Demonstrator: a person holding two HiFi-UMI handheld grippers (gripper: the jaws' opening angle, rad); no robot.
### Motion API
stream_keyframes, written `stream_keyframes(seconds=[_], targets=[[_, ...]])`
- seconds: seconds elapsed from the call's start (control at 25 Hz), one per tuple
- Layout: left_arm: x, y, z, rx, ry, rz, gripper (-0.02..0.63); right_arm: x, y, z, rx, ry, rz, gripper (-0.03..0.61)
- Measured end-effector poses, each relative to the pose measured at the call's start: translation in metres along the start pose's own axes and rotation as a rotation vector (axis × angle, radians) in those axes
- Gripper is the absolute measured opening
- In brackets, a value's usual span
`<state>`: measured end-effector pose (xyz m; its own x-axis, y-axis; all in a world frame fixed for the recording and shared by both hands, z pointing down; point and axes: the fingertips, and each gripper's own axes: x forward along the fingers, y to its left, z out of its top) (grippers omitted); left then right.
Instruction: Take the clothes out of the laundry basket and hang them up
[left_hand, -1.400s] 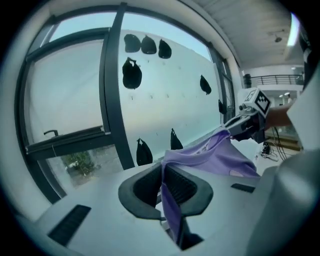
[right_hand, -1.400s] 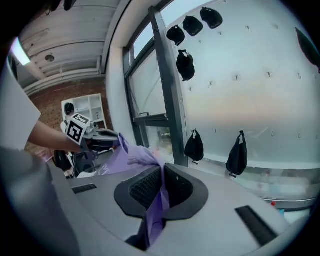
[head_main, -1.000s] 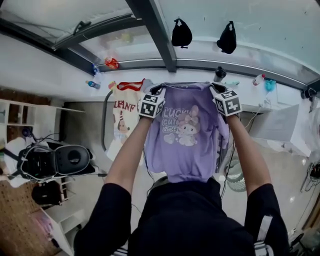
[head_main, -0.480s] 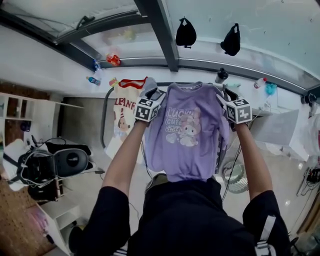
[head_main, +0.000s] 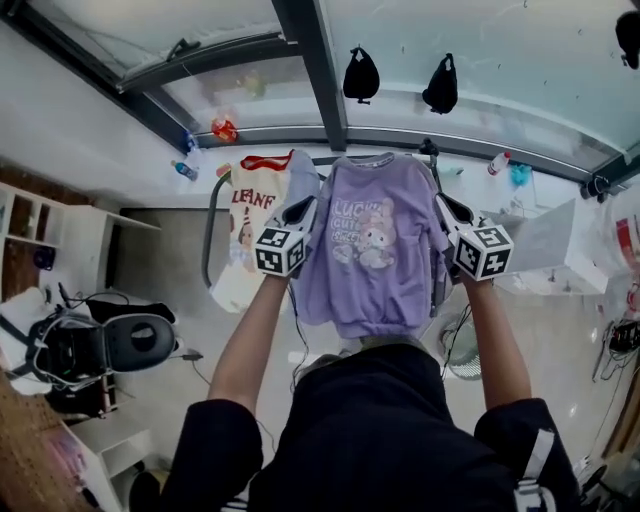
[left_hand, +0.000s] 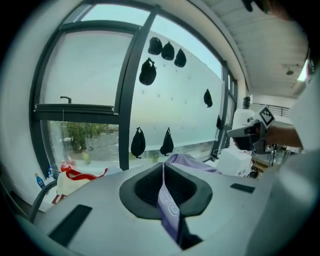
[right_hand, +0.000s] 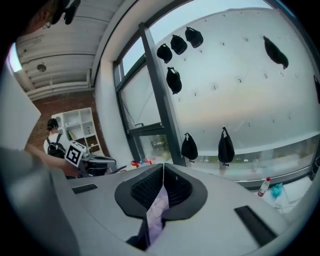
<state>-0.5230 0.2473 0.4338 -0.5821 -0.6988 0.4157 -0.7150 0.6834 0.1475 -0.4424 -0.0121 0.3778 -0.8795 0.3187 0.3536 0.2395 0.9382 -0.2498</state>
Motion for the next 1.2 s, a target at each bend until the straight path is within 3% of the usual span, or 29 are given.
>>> stream_keyframes(seconds=[0.28, 0.64, 0.76, 1.2], targets=[[-0.131, -0.058, -0.002, -0.017, -0.159, 0.017, 0.006, -0.081, 0.099, -0.018, -0.066, -0.095, -0.01, 0.0], [-0.283, -0.117, -0.054, -0.07, -0.263, 0.076, 0.006, -0.184, 0.213, -0.057, -0.191, -0.184, -0.009, -0.001], [-0.314, -0.127, -0.068, -0.1, -0.287, 0.096, 0.006, -0.201, 0.235, -0.073, -0.218, -0.166, -0.001, -0.002], [-0.365, -0.165, -0.093, -0.067, -0.308, 0.116, 0.006, -0.252, 0.272, -0.108, -0.265, -0.098, 0.013, -0.002]])
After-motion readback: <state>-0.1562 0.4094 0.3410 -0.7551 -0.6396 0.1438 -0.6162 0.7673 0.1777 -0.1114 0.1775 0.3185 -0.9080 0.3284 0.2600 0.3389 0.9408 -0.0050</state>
